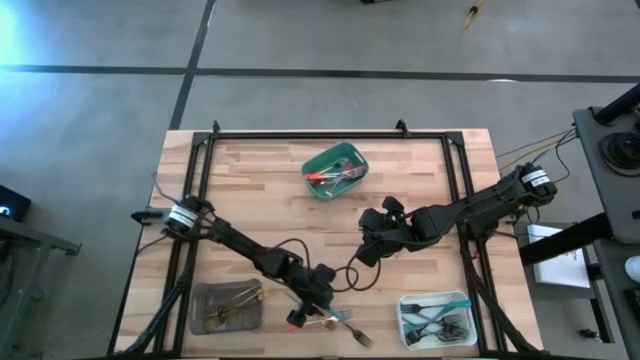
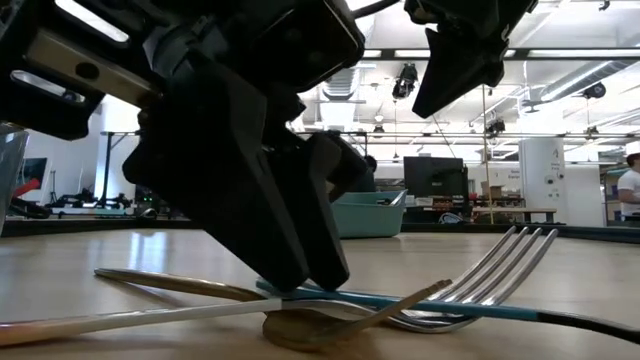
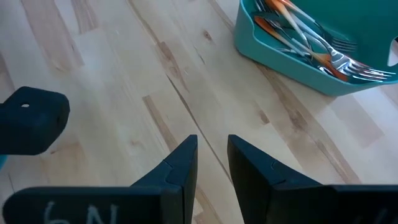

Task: Sort silverware by color (type)
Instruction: Put the blue fork into the white bin

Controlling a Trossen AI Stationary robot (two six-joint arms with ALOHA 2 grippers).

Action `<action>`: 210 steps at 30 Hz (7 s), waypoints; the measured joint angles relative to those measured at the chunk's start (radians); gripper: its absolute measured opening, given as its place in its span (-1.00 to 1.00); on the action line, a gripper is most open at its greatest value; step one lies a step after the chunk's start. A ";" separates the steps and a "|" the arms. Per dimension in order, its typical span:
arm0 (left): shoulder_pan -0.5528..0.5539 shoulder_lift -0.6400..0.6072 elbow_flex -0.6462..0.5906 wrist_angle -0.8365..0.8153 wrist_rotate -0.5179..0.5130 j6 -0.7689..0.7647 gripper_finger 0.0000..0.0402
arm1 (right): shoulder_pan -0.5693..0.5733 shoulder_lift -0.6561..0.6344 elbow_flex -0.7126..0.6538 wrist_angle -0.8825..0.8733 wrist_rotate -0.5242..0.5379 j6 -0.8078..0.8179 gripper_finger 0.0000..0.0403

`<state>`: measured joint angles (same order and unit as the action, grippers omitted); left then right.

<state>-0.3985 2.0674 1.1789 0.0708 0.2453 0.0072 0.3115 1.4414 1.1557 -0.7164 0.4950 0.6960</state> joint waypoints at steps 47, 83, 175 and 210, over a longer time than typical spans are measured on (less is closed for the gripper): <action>0.003 0.087 0.087 -0.017 -0.100 0.058 -0.66 | 0.000 0.000 0.000 0.000 0.000 0.000 -0.59; -0.003 -0.061 0.049 -0.099 -0.191 -0.126 -1.00 | 0.000 0.000 0.000 0.001 0.000 0.000 -0.59; 0.171 -0.763 -0.556 0.234 -0.859 -0.586 -1.00 | -0.158 -0.051 0.000 0.601 -0.051 0.146 -0.58; 0.240 -0.629 -0.117 -0.149 -1.088 -0.573 -1.00 | -0.253 -0.046 0.000 0.871 0.028 0.087 -0.11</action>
<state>-0.1586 1.4389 1.0623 -0.0779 -0.8423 -0.5655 0.0582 1.3952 1.1561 0.1545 0.5230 0.7830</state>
